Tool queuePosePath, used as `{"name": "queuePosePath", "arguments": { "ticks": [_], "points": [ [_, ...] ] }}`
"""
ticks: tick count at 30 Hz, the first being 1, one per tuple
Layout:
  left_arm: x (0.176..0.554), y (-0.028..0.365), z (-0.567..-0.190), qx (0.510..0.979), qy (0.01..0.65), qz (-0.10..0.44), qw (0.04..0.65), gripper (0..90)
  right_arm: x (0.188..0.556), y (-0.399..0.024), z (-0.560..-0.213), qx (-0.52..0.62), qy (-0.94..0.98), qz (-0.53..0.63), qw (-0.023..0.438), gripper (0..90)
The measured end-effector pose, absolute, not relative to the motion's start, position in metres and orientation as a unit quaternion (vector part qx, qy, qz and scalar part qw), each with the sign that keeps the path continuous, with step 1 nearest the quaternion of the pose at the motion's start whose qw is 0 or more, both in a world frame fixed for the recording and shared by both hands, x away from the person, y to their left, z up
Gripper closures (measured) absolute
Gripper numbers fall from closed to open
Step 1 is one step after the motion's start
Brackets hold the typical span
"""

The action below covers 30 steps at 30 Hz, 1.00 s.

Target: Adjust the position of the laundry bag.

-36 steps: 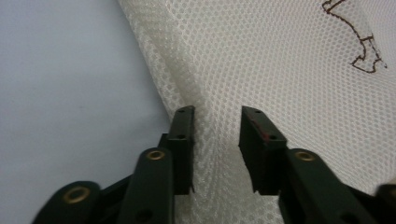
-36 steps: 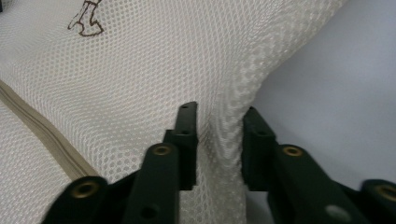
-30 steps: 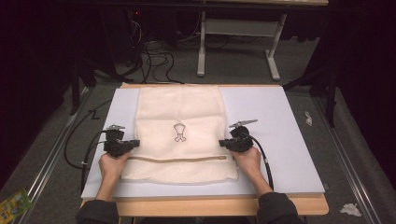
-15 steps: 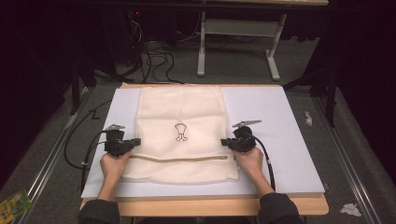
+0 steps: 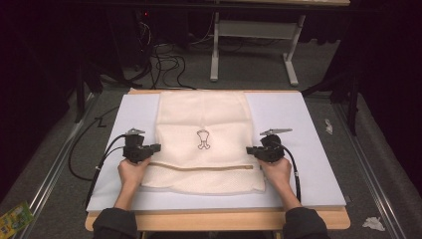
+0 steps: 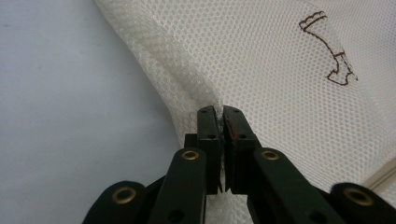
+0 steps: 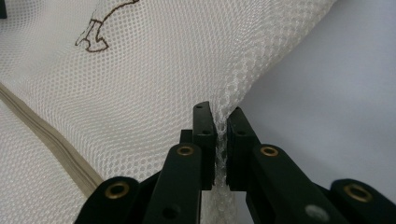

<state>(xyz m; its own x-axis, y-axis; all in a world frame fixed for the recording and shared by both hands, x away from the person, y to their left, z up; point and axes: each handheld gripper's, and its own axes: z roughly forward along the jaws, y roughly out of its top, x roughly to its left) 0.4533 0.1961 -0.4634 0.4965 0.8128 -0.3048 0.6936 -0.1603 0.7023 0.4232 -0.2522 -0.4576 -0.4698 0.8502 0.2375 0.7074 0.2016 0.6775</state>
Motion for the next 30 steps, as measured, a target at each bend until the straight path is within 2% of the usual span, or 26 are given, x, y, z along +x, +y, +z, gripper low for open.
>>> {"name": "queuePosePath", "arguments": {
  "ticks": [15, 28, 30],
  "points": [
    [0.457, 0.172, -0.464, 0.763, 0.481, 0.061, 0.427, 86.6, 0.415, -0.283, -0.456, 0.531, 0.750, 0.382, 0.103, 86.2],
    [0.456, 0.155, -0.463, 0.768, 0.472, 0.064, 0.428, 86.4, 0.409, -0.302, -0.455, 0.537, 0.745, 0.378, 0.116, 85.9],
    [0.456, 0.149, -0.462, 0.779, 0.461, 0.079, 0.417, 86.4, 0.408, -0.303, -0.455, 0.536, 0.746, 0.376, 0.118, 86.0]
  ]
}}
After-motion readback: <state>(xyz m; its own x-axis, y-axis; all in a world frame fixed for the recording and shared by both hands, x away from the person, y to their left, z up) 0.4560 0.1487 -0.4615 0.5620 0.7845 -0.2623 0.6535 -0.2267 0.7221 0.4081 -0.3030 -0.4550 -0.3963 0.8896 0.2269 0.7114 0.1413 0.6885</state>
